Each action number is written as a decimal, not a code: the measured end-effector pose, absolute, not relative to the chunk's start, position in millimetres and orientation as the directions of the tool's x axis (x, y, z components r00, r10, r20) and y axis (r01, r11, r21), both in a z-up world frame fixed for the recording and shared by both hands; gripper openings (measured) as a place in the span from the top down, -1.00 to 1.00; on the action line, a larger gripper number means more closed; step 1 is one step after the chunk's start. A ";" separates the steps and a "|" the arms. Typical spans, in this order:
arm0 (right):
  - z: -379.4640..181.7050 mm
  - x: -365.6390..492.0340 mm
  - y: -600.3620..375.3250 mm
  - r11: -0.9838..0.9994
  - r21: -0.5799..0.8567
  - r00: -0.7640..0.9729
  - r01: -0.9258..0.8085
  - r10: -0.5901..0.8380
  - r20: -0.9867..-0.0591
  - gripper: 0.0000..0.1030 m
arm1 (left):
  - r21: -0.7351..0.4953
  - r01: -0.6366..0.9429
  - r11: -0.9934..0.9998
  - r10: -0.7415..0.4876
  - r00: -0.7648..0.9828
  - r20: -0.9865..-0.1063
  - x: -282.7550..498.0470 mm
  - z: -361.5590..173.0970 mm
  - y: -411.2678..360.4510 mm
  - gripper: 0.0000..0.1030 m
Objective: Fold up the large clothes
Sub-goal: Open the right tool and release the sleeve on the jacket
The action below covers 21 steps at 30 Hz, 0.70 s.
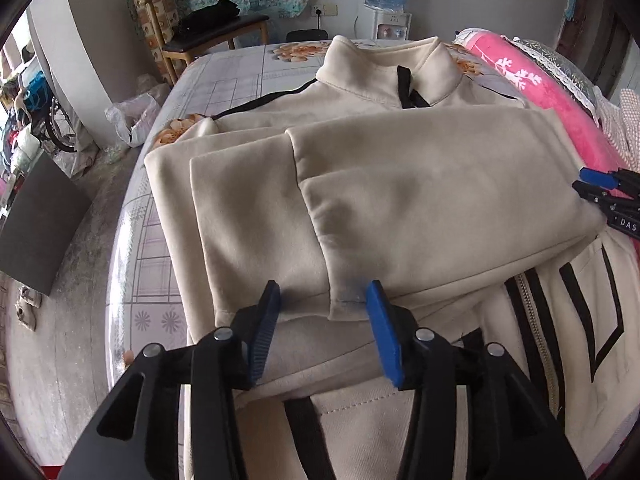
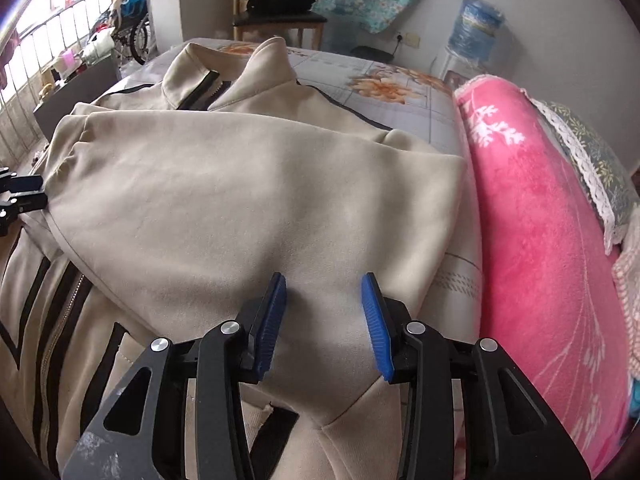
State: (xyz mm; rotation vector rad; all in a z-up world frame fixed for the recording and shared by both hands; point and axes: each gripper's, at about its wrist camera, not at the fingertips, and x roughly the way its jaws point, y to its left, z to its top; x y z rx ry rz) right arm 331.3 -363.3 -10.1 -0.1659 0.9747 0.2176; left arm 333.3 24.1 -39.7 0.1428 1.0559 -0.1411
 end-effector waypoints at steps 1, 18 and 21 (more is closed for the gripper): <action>-5.1 326.4 -364.2 0.971 -0.038 0.543 -0.238 0.101 -0.834 0.33 | 0.042 0.173 0.984 -0.050 0.495 -0.867 327.2 -34.3 25.2 0.14; -4.9 117.8 -327.7 0.977 0.079 0.489 -0.197 0.168 -0.856 -0.40 | 0.045 -0.005 0.999 0.040 0.591 -0.806 108.1 -30.9 65.6 -0.41; -12.7 99.5 -320.1 0.980 0.075 0.492 -0.184 0.157 -0.856 -0.55 | 0.020 -0.062 0.998 0.053 0.586 -0.809 83.4 -43.6 76.0 -0.41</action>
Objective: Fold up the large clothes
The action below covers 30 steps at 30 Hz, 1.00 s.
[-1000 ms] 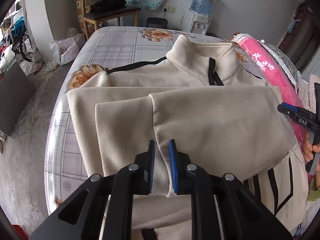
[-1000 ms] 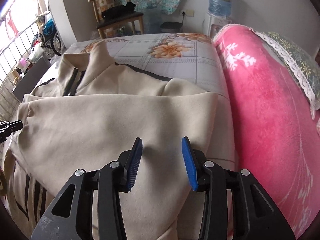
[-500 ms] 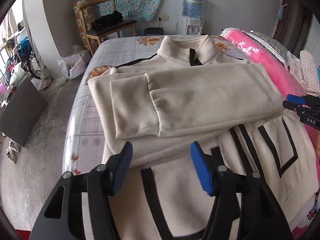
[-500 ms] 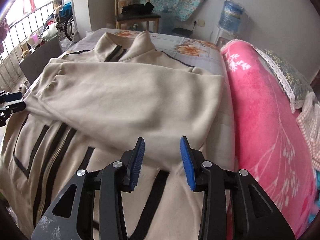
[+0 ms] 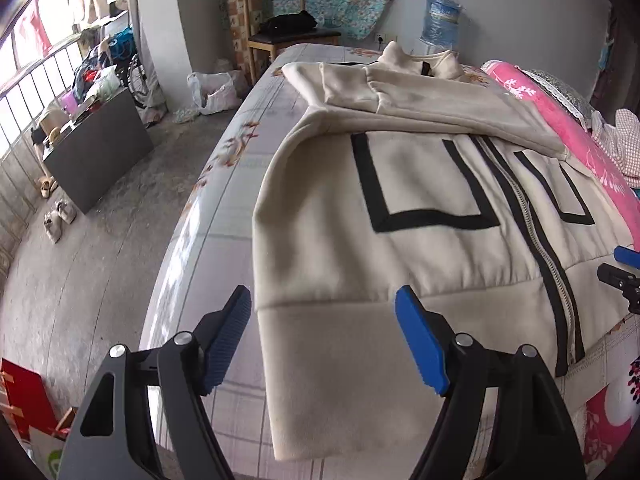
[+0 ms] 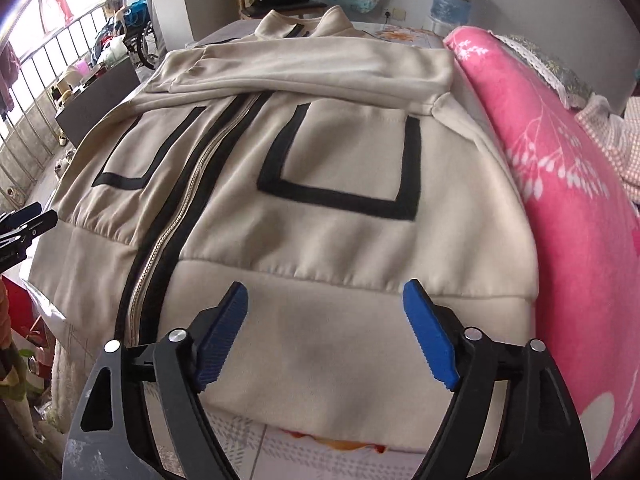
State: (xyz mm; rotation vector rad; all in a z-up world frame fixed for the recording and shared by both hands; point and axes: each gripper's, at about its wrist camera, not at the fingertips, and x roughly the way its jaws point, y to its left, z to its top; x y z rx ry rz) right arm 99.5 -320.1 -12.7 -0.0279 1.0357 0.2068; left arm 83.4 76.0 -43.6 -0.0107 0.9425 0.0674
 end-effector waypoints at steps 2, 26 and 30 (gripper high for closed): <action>-18.7 90.7 -314.2 0.983 0.049 0.489 -0.177 0.131 -0.862 -0.58 | -0.001 -0.093 0.996 0.054 0.589 -0.806 71.2 -49.9 81.6 -0.41; -31.2 67.9 -306.2 0.992 0.056 0.517 -0.110 0.105 -0.850 -0.84 | -0.375 -0.066 0.925 -0.251 0.635 -0.730 68.1 -63.9 133.3 0.33; -31.4 67.3 -305.7 0.993 0.056 0.517 -0.107 0.104 -0.850 -0.85 | -0.457 -0.089 0.885 -0.299 0.644 -0.704 84.4 -66.4 142.3 0.34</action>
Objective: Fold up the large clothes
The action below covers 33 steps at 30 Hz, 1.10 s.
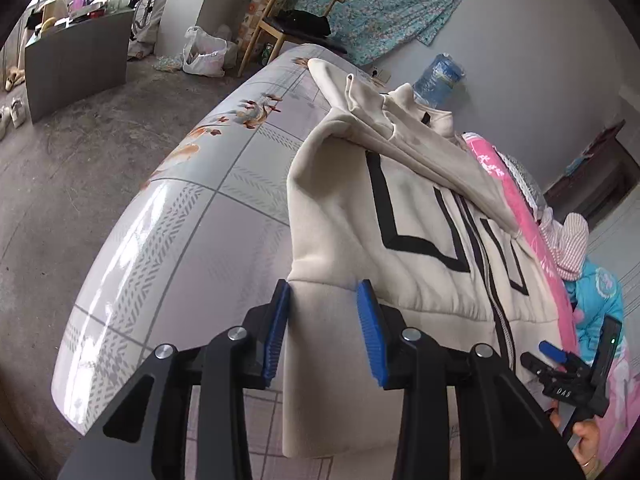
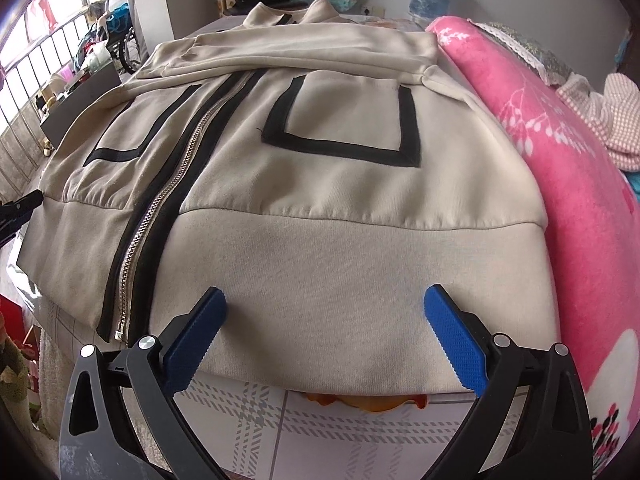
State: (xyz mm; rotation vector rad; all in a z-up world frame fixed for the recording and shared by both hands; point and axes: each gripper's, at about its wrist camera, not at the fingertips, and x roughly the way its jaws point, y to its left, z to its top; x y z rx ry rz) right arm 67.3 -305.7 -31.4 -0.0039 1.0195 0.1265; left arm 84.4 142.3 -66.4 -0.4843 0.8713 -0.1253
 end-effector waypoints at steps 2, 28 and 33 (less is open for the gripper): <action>-31.6 67.6 -306.1 0.993 0.057 0.518 -0.106 0.104 -0.849 -0.85 | -0.482 -0.098 0.871 -0.312 0.647 -0.695 86.6 -67.1 145.0 0.34; -20.1 44.5 -322.0 0.985 0.088 0.560 -0.148 0.157 -0.813 -0.84 | -0.297 -0.083 0.951 -0.194 0.589 -0.784 40.7 -60.5 103.3 0.54; 0.2 18.0 -361.9 0.995 0.072 0.622 -0.063 0.096 -0.777 -0.84 | -0.170 -0.067 0.983 -0.098 0.592 -0.800 41.3 -60.0 91.2 0.55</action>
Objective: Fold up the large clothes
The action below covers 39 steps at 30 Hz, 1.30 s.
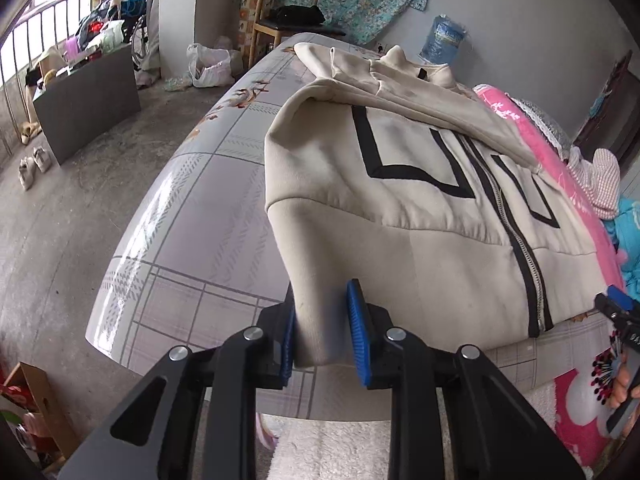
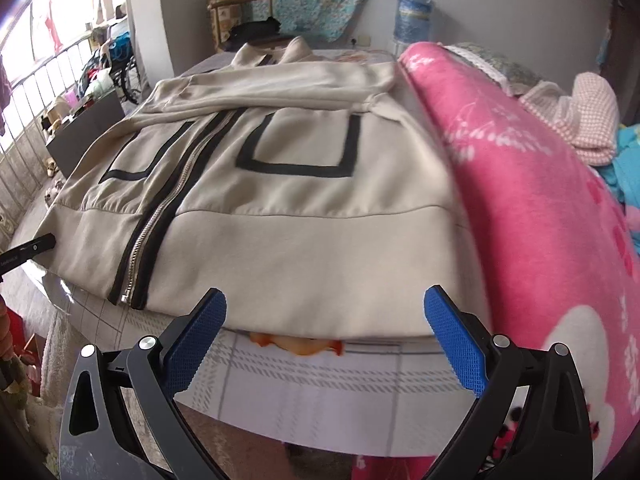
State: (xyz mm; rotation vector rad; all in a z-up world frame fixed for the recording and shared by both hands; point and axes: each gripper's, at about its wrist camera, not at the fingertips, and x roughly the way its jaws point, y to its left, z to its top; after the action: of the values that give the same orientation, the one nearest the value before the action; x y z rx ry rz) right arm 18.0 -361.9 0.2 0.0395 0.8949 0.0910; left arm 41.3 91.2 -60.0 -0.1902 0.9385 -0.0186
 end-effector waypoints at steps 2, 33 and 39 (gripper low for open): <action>5.4 11.8 -381.6 0.995 0.097 0.629 -0.019 0.087 -0.772 -0.83 | -0.129 -0.061 0.990 -0.069 0.591 -0.804 42.0 -59.8 87.5 0.55; 25.0 20.3 -416.8 0.972 0.231 0.645 0.052 0.144 -0.750 0.95 | -0.088 -0.016 0.996 -0.057 0.639 -0.767 33.3 -35.6 83.0 0.82; 42.2 -5.8 -420.2 0.962 0.273 0.654 0.005 0.204 -0.729 0.95 | -0.105 0.006 0.994 -0.084 0.647 -0.758 13.9 -7.2 93.9 0.83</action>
State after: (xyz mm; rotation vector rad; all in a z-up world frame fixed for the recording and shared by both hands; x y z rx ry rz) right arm -5.8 -420.2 42.2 0.2619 0.8535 0.1141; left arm 13.9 93.9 -7.2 -0.0960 0.8657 -0.0515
